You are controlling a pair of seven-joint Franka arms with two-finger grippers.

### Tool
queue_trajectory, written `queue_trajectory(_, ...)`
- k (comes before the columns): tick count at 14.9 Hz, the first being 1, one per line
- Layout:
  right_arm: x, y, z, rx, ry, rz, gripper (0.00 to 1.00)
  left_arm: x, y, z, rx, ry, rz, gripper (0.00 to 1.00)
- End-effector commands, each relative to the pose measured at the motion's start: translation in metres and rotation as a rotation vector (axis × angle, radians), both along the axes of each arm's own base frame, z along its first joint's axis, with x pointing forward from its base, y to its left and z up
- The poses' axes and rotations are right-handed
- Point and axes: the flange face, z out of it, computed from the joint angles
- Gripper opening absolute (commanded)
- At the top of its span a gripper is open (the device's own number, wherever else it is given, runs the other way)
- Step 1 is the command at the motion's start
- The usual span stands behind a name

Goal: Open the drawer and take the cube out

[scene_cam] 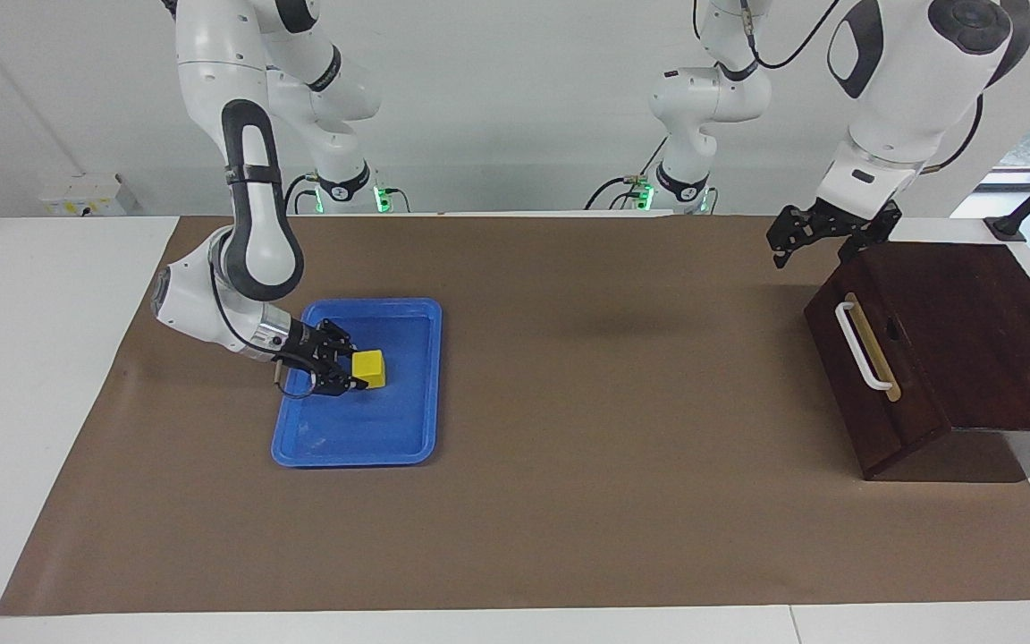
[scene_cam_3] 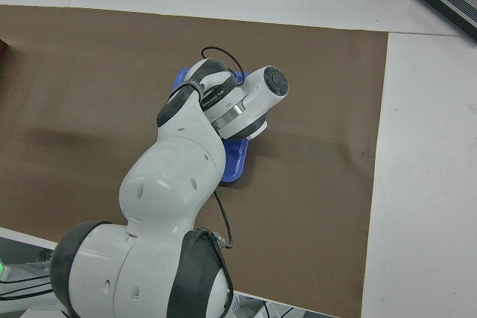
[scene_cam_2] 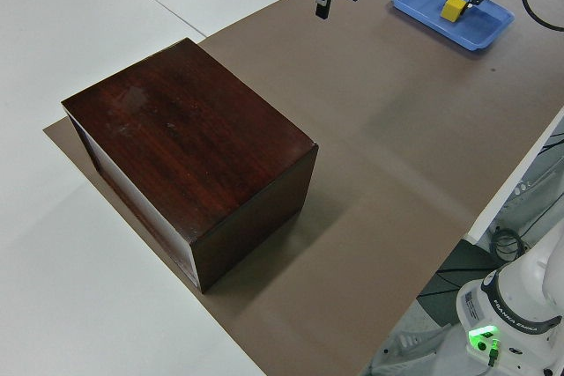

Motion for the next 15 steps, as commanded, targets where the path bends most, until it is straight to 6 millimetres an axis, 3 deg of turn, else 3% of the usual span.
queue_trajectory(1,-0.004,0.006,0.012,0.003,-0.021,-0.015,1.0,-0.014,-0.006,0.003,-0.015,-0.001,-0.029,1.0)
queue_trajectory(5,0.005,0.01,0.049,0.026,0.002,-0.029,1.0,-0.01,-0.011,0.012,-0.017,-0.015,-0.03,1.0)
queue_trajectory(10,0.026,0.002,0.152,-0.082,-0.089,0.159,1.0,-0.01,-0.012,0.006,-0.063,0.014,-0.003,1.0)
queue_trajectory(13,0.038,-0.005,0.223,-0.233,-0.213,0.425,1.0,-0.014,-0.014,0.002,-0.058,0.021,0.051,1.0)
queue_trajectory(15,0.039,-0.014,0.252,-0.3,-0.309,0.612,1.0,-0.015,-0.014,0.002,-0.057,0.025,0.054,1.0)
